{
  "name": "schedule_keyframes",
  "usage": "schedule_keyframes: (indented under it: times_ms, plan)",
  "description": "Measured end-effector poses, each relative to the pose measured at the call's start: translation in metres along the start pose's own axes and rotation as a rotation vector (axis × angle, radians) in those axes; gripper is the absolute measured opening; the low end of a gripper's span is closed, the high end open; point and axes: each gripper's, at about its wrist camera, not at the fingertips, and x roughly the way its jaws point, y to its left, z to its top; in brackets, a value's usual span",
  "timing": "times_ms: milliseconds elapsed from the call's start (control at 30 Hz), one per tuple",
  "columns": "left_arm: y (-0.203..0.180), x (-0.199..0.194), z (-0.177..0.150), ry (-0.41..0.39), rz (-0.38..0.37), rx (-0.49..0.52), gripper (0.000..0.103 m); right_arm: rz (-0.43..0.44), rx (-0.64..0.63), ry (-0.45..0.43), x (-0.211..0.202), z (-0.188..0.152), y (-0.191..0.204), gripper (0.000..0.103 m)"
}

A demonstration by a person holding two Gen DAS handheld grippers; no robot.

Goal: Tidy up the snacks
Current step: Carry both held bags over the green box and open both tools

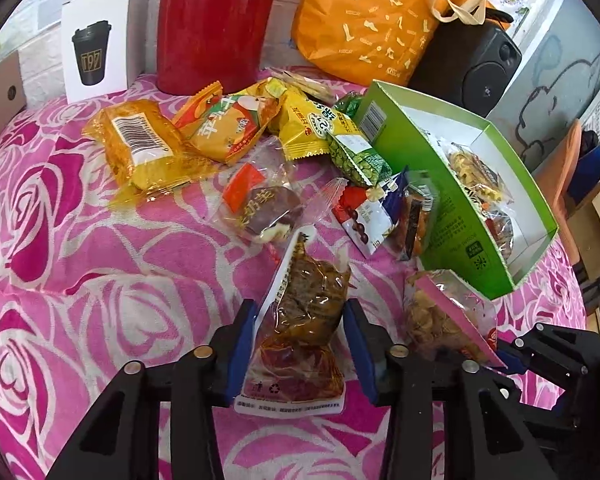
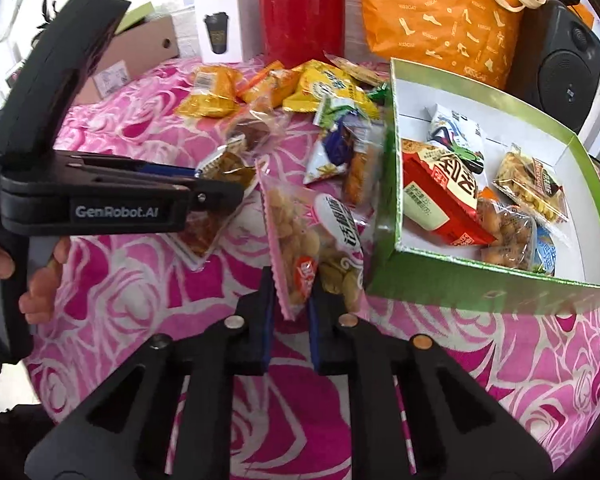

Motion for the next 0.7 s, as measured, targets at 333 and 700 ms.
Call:
schedule_keyframes:
  times_ms: [333, 700]
  plan:
    - [-0.018, -0.056, 0.003, -0.096, -0.049, 0.042, 0.035, 0.141, 0.037, -0.150, -0.059, 0.014, 0.001, 0.015]
    - [-0.097, -0.084, 0.053, -0.190, -0.201, 0.170, 0.034, -0.044, 0.203, -0.302, -0.114, 0.013, -0.080, 0.015]
